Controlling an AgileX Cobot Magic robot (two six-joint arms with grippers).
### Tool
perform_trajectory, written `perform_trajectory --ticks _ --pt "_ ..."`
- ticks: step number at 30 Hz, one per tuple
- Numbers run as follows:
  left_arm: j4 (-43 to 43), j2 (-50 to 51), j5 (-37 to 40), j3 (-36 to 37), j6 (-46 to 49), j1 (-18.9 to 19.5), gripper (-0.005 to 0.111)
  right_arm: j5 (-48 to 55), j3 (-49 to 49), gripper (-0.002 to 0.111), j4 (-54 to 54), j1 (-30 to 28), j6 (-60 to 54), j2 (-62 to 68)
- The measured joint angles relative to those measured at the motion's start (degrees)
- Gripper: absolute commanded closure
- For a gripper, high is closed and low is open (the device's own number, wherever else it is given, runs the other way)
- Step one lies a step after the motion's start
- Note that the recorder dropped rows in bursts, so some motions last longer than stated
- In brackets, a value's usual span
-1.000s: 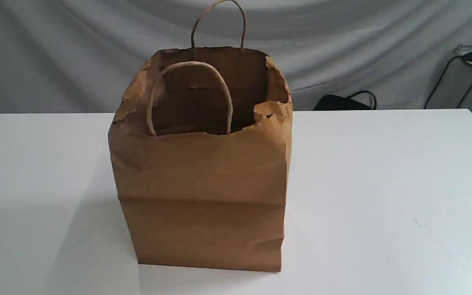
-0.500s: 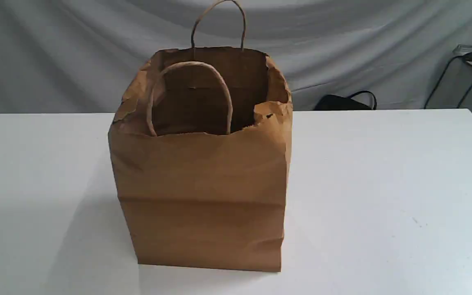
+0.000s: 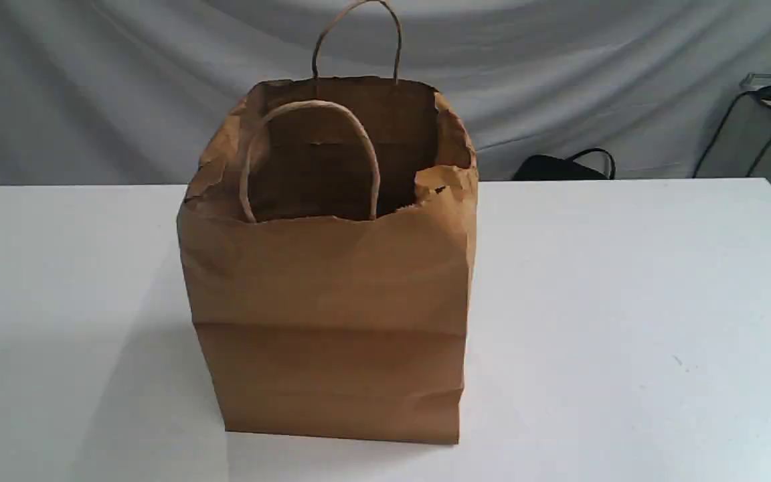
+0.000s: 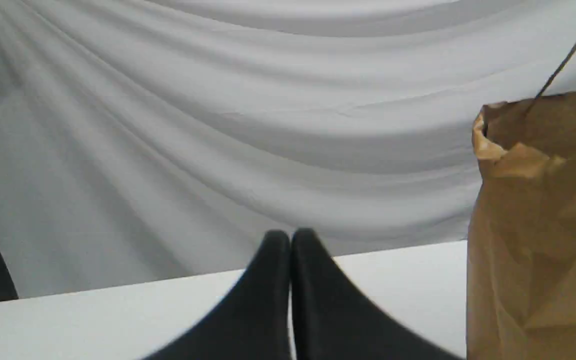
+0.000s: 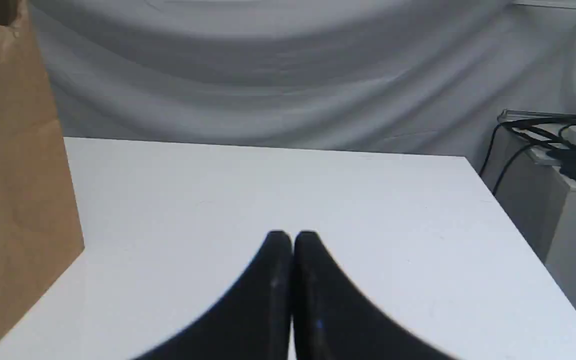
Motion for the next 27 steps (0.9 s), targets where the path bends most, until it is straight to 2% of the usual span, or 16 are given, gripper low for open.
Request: perform_trajectory --ticks 7,19,22,27 --pt "0.01 -1.58 -0.47 5.64 0.0 0.0 0.107 0.12 0.0 0.108 0.0 0.0 0.0 0.0" --pt "-0.82 -1.58 -2.12 6.89 -0.5 0.0 0.107 0.12 0.0 0.108 0.0 0.0 0.0 0.0" --pt "2.71 -1.58 -3.39 7.17 -6.43 0.0 0.107 0.12 0.0 0.108 0.0 0.0 0.0 0.0" --pt "17.37 -1.58 -3.51 7.17 -21.42 0.0 0.107 0.12 0.0 0.108 0.0 0.0 0.0 0.0"
